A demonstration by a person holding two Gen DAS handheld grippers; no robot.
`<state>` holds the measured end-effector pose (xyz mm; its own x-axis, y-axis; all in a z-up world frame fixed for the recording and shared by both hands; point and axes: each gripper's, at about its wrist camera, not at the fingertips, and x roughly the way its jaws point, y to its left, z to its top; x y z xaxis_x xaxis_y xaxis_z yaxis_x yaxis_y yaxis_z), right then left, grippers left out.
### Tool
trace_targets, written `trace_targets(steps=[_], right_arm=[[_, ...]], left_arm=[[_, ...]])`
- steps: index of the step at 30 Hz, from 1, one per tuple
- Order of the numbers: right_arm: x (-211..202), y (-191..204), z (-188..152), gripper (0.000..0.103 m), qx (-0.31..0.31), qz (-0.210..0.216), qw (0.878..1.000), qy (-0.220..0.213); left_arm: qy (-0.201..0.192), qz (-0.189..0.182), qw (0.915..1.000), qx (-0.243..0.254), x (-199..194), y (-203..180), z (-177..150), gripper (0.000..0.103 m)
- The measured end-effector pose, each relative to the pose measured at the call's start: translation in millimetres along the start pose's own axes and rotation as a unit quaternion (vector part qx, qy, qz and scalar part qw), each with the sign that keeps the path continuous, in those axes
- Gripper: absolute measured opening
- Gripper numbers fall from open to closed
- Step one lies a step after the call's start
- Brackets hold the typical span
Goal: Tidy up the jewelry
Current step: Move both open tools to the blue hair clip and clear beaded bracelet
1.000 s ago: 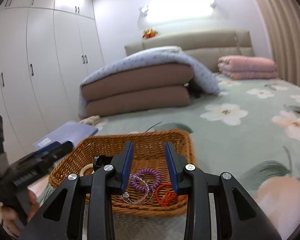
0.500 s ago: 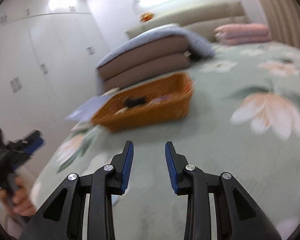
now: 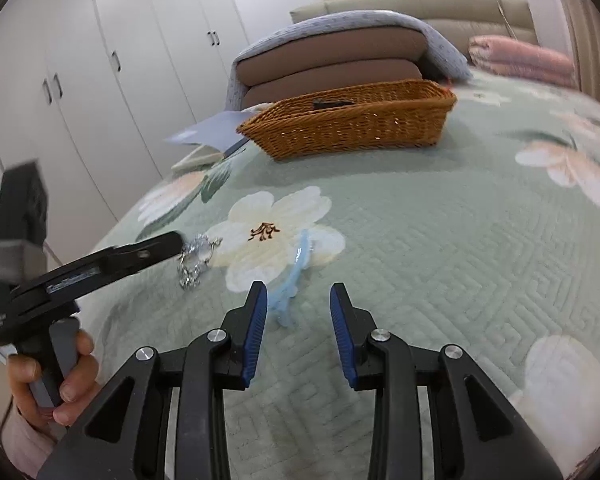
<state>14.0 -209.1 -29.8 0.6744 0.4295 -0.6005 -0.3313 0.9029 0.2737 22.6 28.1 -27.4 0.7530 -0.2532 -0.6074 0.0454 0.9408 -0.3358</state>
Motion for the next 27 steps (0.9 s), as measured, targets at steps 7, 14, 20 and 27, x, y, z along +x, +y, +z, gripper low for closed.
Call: trace_targets(steps=[7,14,20,27], right_arm=[[-4,17,-4,0.036,-0.040,0.018,0.999,-0.009],[15,30,-6,0.036,-0.064,-0.031,0.997,0.028],[13,18,-5,0.027,-0.039,-0.051,0.998,0.021],[3,-7,0,0.026,0.006,-0.065,0.998,0.015]], left_arm=[[0.027,0.043,0.9982,0.030,20,-15,0,0.062],[0.033,0.055,0.9971,0.042,22,-18,-1,0.062],[0.033,0.053,0.9971,0.044,21,-16,-1,0.062],[0.034,0.057,0.9966,0.050,21,-18,-2,0.062]])
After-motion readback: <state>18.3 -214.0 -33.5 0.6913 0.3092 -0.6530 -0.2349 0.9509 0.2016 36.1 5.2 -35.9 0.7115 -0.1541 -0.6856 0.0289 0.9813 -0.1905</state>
